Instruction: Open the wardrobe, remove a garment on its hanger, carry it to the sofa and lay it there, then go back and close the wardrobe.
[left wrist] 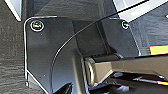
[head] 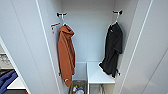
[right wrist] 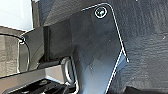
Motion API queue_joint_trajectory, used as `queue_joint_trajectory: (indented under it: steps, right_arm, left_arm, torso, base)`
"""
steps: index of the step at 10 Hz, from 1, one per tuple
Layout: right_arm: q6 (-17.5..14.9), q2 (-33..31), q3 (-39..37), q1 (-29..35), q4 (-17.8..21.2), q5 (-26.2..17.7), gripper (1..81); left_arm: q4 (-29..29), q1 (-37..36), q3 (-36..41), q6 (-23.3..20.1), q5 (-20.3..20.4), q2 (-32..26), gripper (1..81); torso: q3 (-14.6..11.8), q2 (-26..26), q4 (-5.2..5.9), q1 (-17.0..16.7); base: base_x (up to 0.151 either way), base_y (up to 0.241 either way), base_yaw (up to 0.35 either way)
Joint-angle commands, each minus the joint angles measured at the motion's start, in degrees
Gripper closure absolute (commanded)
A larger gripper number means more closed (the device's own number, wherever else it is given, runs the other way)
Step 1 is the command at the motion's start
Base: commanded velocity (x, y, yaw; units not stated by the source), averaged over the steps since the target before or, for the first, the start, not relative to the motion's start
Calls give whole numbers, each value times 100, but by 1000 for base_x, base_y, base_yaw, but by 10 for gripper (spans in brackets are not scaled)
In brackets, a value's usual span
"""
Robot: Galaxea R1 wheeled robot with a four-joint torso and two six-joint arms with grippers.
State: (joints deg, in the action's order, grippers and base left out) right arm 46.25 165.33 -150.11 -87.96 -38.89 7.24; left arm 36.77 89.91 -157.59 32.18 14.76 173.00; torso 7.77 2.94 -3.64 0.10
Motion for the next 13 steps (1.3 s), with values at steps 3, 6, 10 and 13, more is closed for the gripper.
queue_joint_trajectory:
  steps: [3,6,10,13]
  right_arm:
    - [-983,3,-87,-8,1187,-399,10]
    - [-4183,73,10,71,4404,-408,10]
    - [-4405,740,-770,-42,4803,-442,10]
    - [-4405,969,-1125,-60,4785,-575,10]
  left_arm:
    - [41,-135,0,-2,-246,-46,10]
    - [32,-126,-9,-2,-650,16,10]
    - [6,-162,-97,-2,-738,-2,10]
    - [49,-162,-123,-10,-747,16,10]
  torso:
    - [0,0,0,0]
    - [-2,0,0,0]
    - [-2,0,0,-2]
    - [-2,0,0,-2]
  base:
    - [0,0,0]
    - [0,0,0]
    - [0,0,0]
    - [0,0,0]
